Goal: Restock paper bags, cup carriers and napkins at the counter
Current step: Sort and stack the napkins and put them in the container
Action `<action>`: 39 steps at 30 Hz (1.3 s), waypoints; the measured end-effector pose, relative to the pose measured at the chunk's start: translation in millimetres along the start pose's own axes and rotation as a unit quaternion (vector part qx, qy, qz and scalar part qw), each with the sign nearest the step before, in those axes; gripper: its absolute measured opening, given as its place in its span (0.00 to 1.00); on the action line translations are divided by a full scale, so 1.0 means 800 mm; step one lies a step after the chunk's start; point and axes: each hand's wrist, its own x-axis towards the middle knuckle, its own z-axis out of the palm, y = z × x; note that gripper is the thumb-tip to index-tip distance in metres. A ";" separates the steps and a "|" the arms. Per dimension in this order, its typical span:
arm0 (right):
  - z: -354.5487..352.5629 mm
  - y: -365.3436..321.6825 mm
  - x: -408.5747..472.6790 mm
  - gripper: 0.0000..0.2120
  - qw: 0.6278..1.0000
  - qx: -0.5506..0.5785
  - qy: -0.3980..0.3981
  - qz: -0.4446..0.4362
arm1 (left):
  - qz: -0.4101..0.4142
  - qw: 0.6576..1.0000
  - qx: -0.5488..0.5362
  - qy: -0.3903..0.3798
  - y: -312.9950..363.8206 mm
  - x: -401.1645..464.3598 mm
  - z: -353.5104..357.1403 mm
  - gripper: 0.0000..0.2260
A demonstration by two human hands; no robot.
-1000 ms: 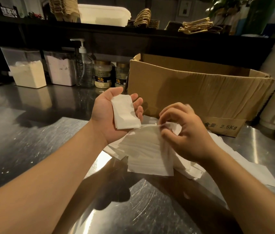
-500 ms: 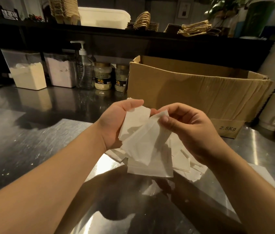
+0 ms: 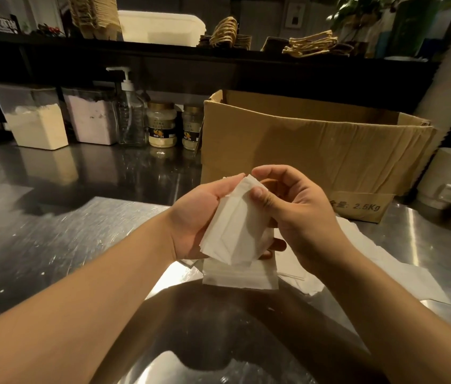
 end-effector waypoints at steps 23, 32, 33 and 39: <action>-0.009 0.000 0.009 0.01 0.991 -0.106 0.071 0.044 | 0.009 1.000 -0.026 0.010 0.001 0.003 -0.008 0.25; -0.017 -0.006 0.011 0.05 0.999 -0.024 0.021 -0.025 | 0.006 0.996 -0.085 -0.012 0.000 0.007 -0.010 0.35; -0.022 -0.007 0.011 0.04 0.999 0.020 -0.013 -0.031 | 0.008 0.996 -0.087 -0.015 0.000 0.007 -0.010 0.33; -0.038 -0.016 0.010 0.10 0.955 0.195 -0.222 0.014 | 0.020 0.998 -0.052 0.021 0.003 0.002 -0.005 0.26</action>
